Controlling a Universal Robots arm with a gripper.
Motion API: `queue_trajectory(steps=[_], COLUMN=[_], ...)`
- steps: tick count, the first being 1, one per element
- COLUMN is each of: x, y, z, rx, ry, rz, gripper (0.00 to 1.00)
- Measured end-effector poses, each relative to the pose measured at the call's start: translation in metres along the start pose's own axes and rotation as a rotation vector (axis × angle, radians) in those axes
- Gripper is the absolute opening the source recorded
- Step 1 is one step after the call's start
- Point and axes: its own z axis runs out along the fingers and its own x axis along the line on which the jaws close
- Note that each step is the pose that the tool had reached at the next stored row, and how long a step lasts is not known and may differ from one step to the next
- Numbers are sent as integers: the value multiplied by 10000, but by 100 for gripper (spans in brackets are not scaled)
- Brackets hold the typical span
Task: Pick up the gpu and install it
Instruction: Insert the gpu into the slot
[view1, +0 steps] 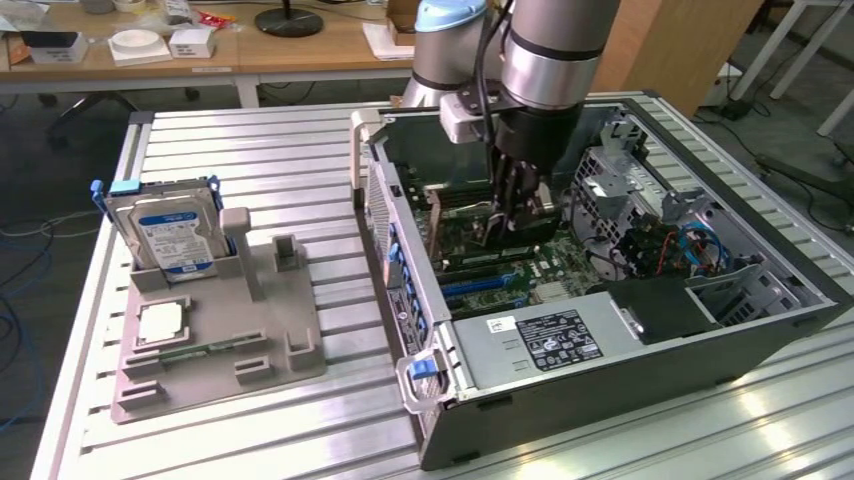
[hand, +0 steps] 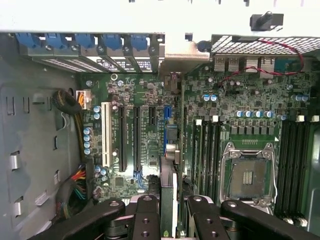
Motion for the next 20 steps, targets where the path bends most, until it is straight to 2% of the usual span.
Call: queue_trajectory(steps=[20], x=[2], y=[53], z=[219], rx=[0], ry=[-1], rz=[-1], gripper=[26])
